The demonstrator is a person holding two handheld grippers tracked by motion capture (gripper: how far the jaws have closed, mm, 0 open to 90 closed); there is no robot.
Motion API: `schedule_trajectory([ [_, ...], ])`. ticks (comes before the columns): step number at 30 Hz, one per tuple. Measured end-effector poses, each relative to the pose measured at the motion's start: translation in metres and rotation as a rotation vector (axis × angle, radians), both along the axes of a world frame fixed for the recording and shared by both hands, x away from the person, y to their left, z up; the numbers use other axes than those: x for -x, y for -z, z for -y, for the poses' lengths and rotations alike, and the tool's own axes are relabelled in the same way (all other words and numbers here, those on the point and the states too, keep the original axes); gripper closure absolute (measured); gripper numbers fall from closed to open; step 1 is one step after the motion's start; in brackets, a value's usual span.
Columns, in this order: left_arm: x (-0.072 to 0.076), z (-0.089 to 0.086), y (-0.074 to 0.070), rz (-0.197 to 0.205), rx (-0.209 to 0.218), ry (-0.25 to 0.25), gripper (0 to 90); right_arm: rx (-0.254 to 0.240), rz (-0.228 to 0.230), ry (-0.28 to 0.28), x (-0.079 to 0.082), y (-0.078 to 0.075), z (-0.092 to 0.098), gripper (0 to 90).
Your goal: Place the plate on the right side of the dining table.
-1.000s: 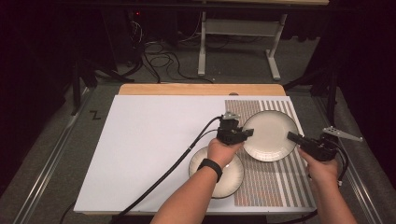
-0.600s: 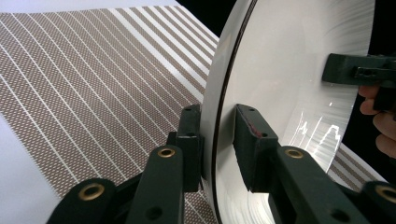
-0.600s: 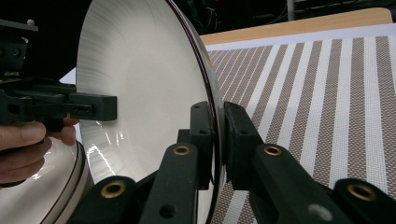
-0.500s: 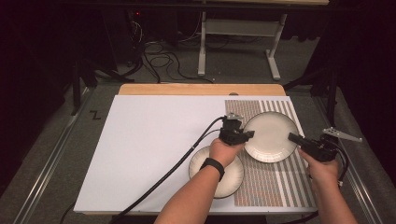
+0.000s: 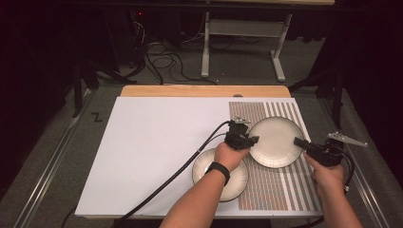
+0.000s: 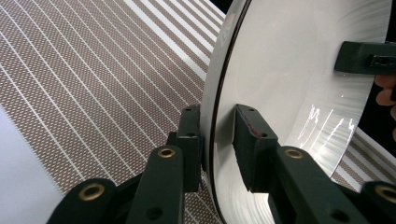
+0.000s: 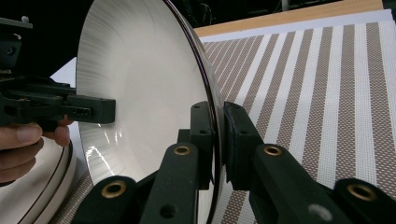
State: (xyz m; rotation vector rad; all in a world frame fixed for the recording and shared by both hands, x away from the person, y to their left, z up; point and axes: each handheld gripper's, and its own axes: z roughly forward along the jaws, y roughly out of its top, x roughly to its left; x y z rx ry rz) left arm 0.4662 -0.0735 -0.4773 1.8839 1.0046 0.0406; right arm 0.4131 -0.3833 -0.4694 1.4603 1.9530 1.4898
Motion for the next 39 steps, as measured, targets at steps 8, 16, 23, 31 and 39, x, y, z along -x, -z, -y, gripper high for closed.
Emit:
schedule_trajectory([
  [8,0.001,0.003,0.002,-0.011,-0.023,0.001,73.2,0.0,-0.011,0.004,0.001,0.006,0.002,84.8],
  [16,0.003,0.004,0.001,-0.017,-0.04,0.011,73.6,0.006,-0.012,0.002,0.005,0.006,0.003,85.0],
  [23,0.004,0.006,0.003,-0.03,-0.045,0.005,73.8,0.006,-0.016,0.01,0.008,0.009,0.003,84.8],
  [31,0.001,0.01,0.003,-0.048,-0.051,-0.009,73.9,0.016,-0.021,0.02,0.008,0.013,0.005,84.8],
  [39,-0.001,0.013,0.003,-0.042,-0.059,-0.017,72.9,0.031,-0.017,0.008,0.009,0.014,0.008,85.6],
])
